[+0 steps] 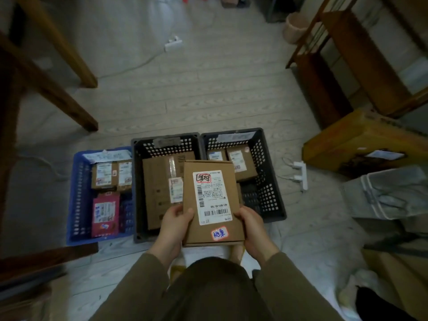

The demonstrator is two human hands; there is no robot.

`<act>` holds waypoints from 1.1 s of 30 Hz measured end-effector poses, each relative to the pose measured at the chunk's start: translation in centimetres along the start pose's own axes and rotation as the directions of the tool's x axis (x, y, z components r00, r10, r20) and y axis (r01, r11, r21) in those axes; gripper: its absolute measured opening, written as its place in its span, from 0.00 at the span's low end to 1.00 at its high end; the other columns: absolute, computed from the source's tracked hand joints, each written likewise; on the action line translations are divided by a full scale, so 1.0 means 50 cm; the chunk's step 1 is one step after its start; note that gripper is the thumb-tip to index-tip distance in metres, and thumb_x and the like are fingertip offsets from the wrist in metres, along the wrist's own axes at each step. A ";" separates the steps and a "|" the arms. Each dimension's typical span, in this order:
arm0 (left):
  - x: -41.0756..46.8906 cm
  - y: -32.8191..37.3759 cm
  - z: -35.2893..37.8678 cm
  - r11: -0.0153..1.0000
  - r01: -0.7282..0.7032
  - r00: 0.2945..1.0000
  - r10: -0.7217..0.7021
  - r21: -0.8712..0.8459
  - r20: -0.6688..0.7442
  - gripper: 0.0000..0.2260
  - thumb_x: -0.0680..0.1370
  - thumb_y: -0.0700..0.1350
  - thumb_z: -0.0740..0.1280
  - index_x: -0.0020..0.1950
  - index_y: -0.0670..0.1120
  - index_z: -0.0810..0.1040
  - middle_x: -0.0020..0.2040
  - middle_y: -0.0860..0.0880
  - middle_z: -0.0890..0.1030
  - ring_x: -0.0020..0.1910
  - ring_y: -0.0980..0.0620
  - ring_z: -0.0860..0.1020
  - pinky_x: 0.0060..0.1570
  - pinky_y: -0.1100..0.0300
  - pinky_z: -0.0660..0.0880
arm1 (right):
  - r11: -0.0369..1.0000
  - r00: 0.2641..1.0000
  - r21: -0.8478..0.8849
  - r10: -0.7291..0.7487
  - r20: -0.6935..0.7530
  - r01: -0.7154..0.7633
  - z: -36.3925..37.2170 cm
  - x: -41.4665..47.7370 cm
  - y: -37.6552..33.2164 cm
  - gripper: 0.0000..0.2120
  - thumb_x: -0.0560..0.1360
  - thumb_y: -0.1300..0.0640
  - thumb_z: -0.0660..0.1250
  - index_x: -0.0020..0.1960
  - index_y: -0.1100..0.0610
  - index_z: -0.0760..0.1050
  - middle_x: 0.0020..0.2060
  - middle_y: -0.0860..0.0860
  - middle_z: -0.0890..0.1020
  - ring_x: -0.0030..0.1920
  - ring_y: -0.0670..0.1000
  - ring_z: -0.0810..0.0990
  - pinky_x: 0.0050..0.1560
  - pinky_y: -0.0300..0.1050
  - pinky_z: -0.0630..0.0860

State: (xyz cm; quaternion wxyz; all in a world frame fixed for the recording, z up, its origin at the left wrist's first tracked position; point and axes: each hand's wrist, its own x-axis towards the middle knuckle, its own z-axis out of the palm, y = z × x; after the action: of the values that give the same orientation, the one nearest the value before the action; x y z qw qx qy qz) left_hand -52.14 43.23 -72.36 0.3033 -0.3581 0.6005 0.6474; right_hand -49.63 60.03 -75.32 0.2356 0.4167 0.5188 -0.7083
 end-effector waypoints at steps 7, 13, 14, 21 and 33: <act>0.073 0.034 0.211 0.992 0.114 0.993 -0.115 -0.059 -0.014 0.19 0.79 0.42 0.62 0.70 0.42 0.65 0.50 0.45 0.78 0.44 0.49 0.79 0.38 0.57 0.76 | 0.998 0.999 -0.032 0.044 -0.028 -0.045 -0.162 0.112 -0.120 0.11 0.76 0.61 0.61 0.57 0.61 0.76 0.49 0.61 0.83 0.47 0.58 0.83 0.47 0.51 0.80; 0.103 0.068 0.282 0.977 0.136 0.986 -0.149 -0.163 -0.073 0.20 0.79 0.44 0.62 0.71 0.46 0.64 0.54 0.46 0.78 0.49 0.49 0.79 0.42 0.56 0.77 | 0.991 0.997 -0.125 0.052 0.061 -0.045 -0.194 0.175 -0.212 0.09 0.77 0.60 0.61 0.56 0.57 0.75 0.50 0.60 0.82 0.48 0.59 0.81 0.51 0.56 0.77; 0.109 0.071 0.283 0.979 0.130 0.986 -0.144 -0.157 -0.086 0.20 0.79 0.44 0.62 0.71 0.47 0.64 0.56 0.46 0.77 0.50 0.48 0.79 0.43 0.55 0.77 | 0.990 0.996 -0.137 0.055 0.073 -0.045 -0.190 0.180 -0.218 0.10 0.76 0.59 0.61 0.57 0.55 0.74 0.50 0.60 0.82 0.49 0.60 0.82 0.51 0.57 0.78; 0.168 0.073 0.295 0.980 0.184 0.983 -0.185 -0.076 -0.004 0.25 0.78 0.42 0.63 0.73 0.50 0.59 0.63 0.45 0.74 0.56 0.46 0.76 0.53 0.50 0.76 | 0.983 0.998 -0.176 0.058 0.004 -0.056 -0.186 0.245 -0.228 0.11 0.77 0.58 0.59 0.59 0.54 0.74 0.50 0.59 0.82 0.51 0.59 0.82 0.54 0.58 0.77; 0.498 -0.172 0.387 0.939 0.329 0.944 -0.330 0.100 -0.004 0.16 0.79 0.42 0.61 0.66 0.42 0.69 0.61 0.42 0.77 0.58 0.43 0.77 0.61 0.47 0.74 | 0.952 0.974 -0.282 0.058 -0.220 -0.121 -0.309 0.534 -0.024 0.06 0.78 0.58 0.62 0.53 0.54 0.75 0.43 0.51 0.81 0.43 0.51 0.81 0.41 0.44 0.78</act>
State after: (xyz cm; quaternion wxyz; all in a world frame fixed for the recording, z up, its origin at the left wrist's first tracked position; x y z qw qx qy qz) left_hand -60.93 62.36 -97.36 0.4286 -0.4338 0.5614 0.5593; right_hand -59.68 77.49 -98.73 0.2710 0.4724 0.6203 -0.5644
